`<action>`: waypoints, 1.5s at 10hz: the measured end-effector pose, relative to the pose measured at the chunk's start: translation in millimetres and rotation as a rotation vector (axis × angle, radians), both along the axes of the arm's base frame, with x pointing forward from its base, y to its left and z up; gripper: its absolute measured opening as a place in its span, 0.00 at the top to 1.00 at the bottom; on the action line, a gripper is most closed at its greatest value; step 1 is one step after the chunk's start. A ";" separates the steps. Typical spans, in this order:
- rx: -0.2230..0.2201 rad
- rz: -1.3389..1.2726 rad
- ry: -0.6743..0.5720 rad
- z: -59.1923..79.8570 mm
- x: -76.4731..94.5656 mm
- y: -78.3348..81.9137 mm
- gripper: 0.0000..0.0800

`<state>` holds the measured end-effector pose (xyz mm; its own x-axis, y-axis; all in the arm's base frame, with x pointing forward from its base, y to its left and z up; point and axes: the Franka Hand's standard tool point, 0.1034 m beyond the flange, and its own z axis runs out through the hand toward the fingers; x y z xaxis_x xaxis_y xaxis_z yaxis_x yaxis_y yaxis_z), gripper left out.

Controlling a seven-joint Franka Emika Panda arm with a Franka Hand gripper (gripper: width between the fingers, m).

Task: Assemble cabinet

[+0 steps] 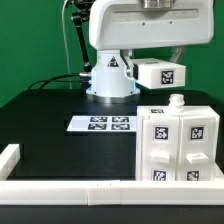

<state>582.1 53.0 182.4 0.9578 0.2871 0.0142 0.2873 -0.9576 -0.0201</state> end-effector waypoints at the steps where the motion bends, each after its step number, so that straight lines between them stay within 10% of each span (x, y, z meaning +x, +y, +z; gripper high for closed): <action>1: 0.001 0.003 -0.003 -0.3 8.3 2.5 0.31; 8: 0.012 0.021 -0.008 -14.8 38.9 24.5 0.31; 15: 0.011 0.019 -0.020 -17.3 25.6 32.1 0.32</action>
Offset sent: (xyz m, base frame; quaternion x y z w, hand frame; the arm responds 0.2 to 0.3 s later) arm 0.0243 0.0173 -0.0014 0.0108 -0.0124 0.0201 0.9997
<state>607.7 85.0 165.2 0.9516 0.3051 0.0362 0.3061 -0.9517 -0.0247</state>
